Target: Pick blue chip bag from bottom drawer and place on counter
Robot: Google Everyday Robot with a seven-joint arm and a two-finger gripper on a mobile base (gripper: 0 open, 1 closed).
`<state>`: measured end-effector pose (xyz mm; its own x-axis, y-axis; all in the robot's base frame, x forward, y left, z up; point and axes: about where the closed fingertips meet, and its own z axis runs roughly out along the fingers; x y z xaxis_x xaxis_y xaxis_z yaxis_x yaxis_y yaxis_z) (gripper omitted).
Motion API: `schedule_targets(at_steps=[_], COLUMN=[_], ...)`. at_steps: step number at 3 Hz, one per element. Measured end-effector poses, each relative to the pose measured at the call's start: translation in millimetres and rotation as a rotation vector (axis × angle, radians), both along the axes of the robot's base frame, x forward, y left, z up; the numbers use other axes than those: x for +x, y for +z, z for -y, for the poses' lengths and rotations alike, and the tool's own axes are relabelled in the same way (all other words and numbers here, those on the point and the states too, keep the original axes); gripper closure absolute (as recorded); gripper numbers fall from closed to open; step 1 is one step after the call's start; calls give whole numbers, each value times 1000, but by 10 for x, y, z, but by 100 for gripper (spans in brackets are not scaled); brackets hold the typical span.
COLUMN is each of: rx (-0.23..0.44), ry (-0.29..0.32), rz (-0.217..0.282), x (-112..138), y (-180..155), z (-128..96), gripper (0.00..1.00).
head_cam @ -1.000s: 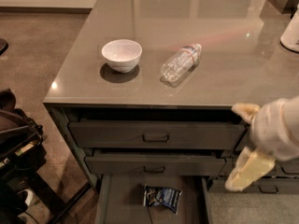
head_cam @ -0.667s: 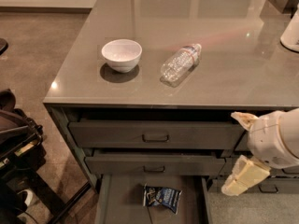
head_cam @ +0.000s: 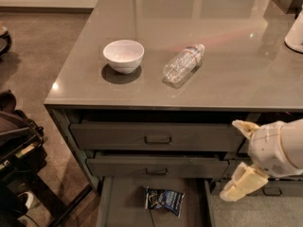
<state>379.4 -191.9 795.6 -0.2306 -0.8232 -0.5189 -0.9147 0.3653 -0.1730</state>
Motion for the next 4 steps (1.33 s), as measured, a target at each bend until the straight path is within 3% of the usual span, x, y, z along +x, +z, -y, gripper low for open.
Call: schedule_targets(at_steps=[1,2,3,4], rx=[174,352,343,387], ry=[14,35,37,16], rz=[-18,-113,-107,-121], x=[148,251,235,160], y=[-630,-1480,-1461,-1812], z=[-273,-550,-565,-662], gripper=[0,0,0,0])
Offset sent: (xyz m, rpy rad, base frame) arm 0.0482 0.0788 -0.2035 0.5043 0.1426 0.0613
